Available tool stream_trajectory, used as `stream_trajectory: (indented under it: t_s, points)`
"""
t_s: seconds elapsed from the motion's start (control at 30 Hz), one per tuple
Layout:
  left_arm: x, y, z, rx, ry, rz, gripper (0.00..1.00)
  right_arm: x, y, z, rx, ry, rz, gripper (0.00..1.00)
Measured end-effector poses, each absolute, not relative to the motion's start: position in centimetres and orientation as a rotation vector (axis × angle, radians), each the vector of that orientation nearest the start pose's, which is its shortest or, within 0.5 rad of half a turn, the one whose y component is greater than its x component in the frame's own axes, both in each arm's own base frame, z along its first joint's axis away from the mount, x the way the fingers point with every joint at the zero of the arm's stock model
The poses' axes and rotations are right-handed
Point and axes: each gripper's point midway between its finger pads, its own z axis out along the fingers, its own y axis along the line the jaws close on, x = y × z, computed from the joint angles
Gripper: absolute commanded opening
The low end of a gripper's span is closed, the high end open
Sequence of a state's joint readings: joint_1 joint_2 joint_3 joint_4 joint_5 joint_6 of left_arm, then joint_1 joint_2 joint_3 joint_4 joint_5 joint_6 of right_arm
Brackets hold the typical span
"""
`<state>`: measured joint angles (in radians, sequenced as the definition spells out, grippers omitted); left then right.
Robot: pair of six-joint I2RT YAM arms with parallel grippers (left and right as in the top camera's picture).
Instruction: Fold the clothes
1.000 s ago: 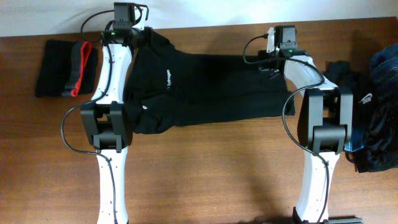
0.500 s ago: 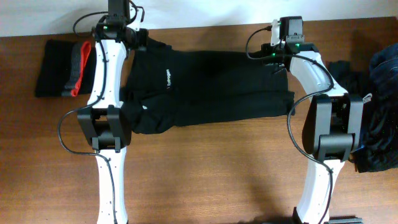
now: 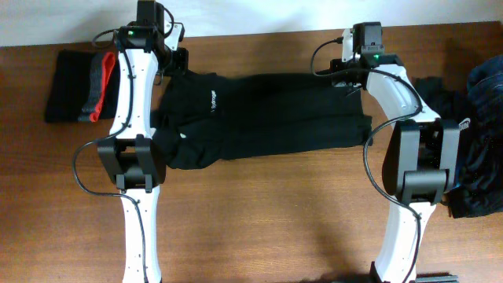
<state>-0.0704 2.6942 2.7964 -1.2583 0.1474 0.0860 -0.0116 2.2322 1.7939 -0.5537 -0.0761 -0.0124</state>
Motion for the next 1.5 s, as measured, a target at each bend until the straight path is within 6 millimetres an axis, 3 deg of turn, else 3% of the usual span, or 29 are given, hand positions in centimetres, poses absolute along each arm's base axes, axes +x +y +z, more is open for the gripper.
stream_trajectory:
  t_s: [0.33,0.8,1.1,1.5]
  points:
    - [55.9,-6.9,8.3,0.247,2.829,-0.305,0.00,54.9,0.7,8.0,-0.028,2.598,0.090,0.04]
    - [52.0,-5.4,7.9,0.192,2.994,-0.341,0.00,52.0,0.6,6.8,-0.021,2.726,0.087,0.04]
    - [50.7,-5.5,7.8,0.189,3.045,-0.353,0.00,49.9,0.3,6.0,-0.014,2.815,0.069,0.04]
    - [49.3,-5.1,7.6,0.182,3.108,-0.332,0.00,49.1,-0.3,5.8,-0.005,2.851,0.017,0.04]
